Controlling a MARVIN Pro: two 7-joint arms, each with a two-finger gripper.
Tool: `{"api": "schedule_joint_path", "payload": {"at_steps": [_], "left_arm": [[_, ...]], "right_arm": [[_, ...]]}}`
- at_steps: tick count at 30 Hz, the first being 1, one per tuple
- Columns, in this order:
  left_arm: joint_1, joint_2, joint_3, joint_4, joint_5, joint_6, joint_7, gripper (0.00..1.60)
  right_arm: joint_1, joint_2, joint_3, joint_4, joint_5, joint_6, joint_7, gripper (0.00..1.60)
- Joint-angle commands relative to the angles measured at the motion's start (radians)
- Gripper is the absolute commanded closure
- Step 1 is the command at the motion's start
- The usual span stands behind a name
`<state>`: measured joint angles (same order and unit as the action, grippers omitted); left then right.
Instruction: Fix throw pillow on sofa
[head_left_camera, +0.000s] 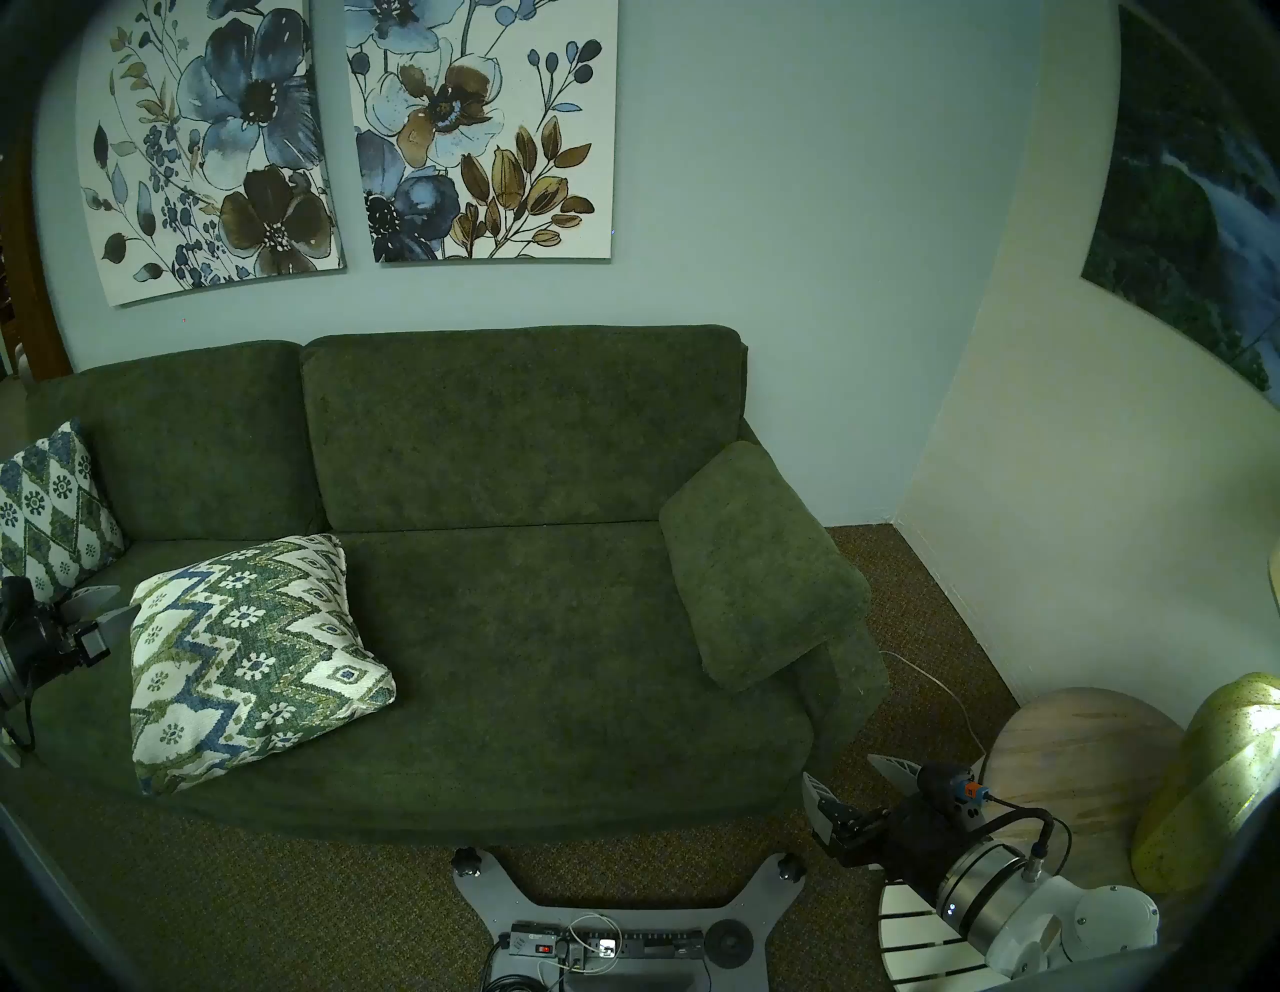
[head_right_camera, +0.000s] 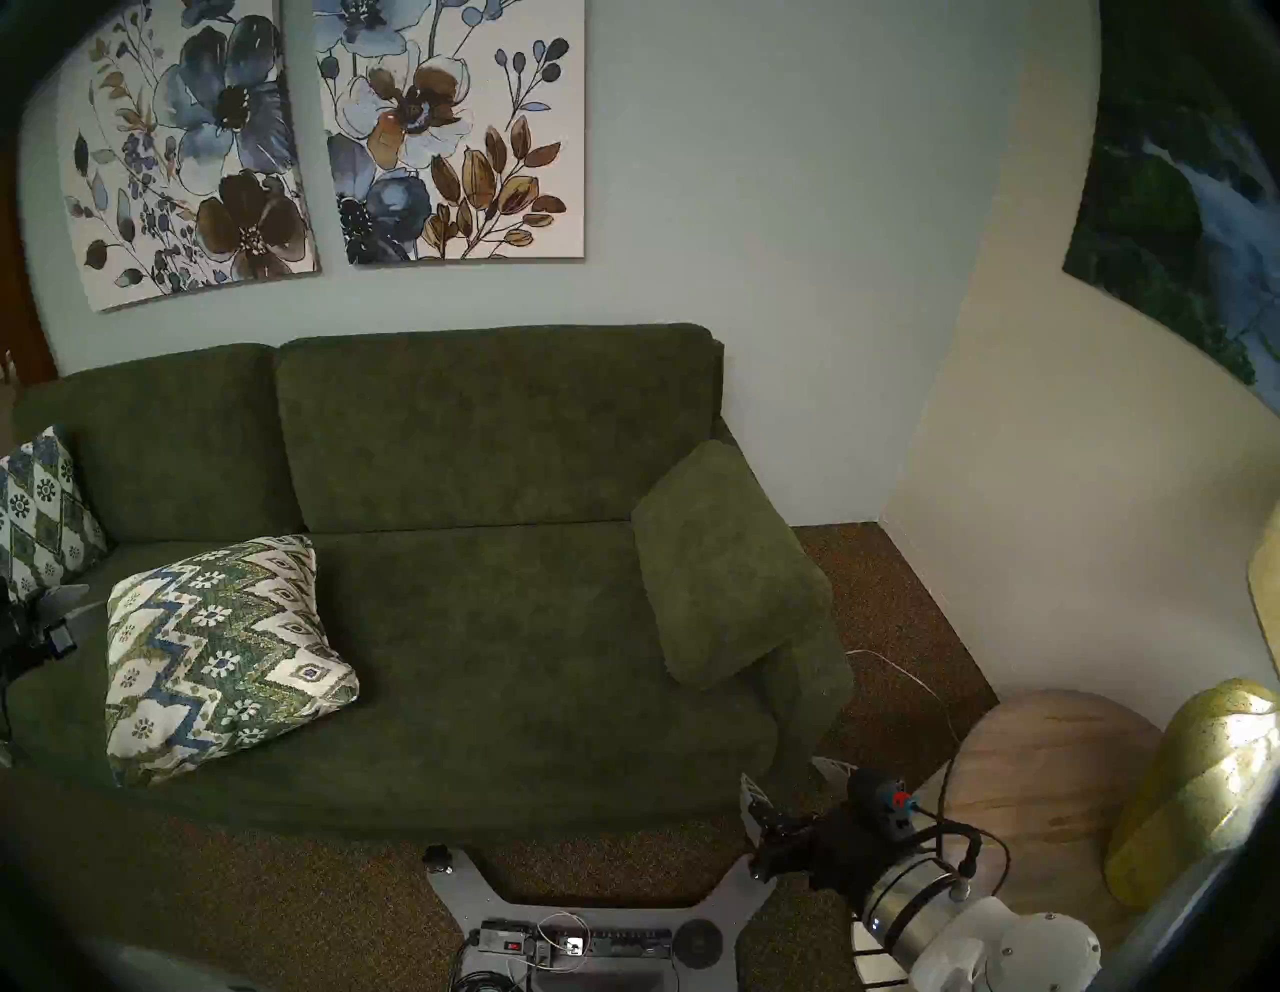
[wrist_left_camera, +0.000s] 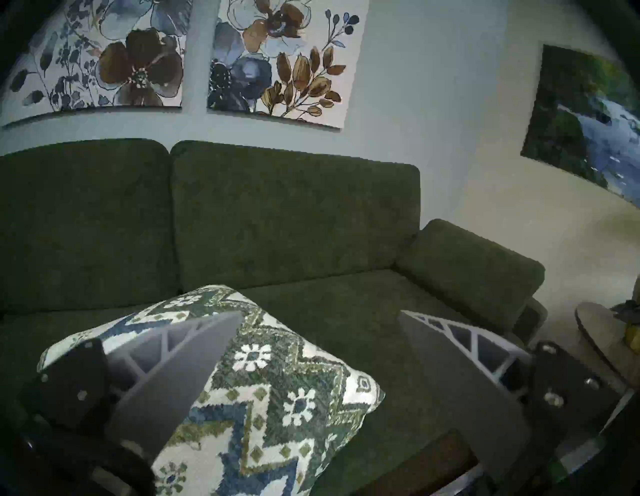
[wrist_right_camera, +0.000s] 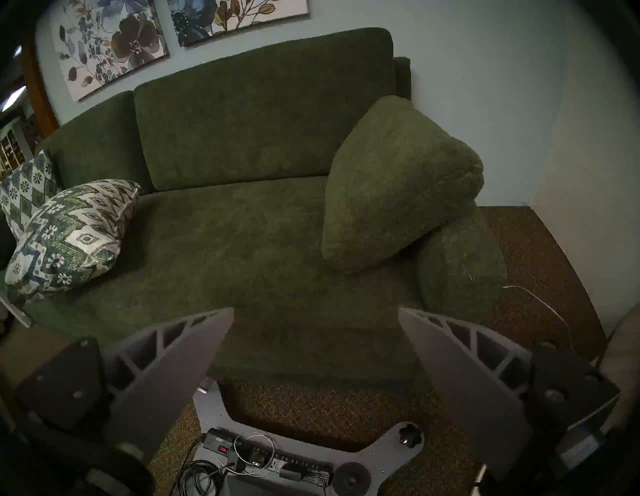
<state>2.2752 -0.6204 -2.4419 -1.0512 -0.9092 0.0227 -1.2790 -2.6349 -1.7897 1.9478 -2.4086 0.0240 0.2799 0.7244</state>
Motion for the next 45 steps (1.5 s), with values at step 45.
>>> {"api": "schedule_joint_path", "payload": {"at_steps": [45], "left_arm": [[-0.496, 0.102, 0.549, 0.603, 0.238, -0.203, 0.213, 0.0]], "right_arm": [[0.004, -0.003, 0.001, -0.01, -0.002, -0.001, 0.006, 0.0]]}}
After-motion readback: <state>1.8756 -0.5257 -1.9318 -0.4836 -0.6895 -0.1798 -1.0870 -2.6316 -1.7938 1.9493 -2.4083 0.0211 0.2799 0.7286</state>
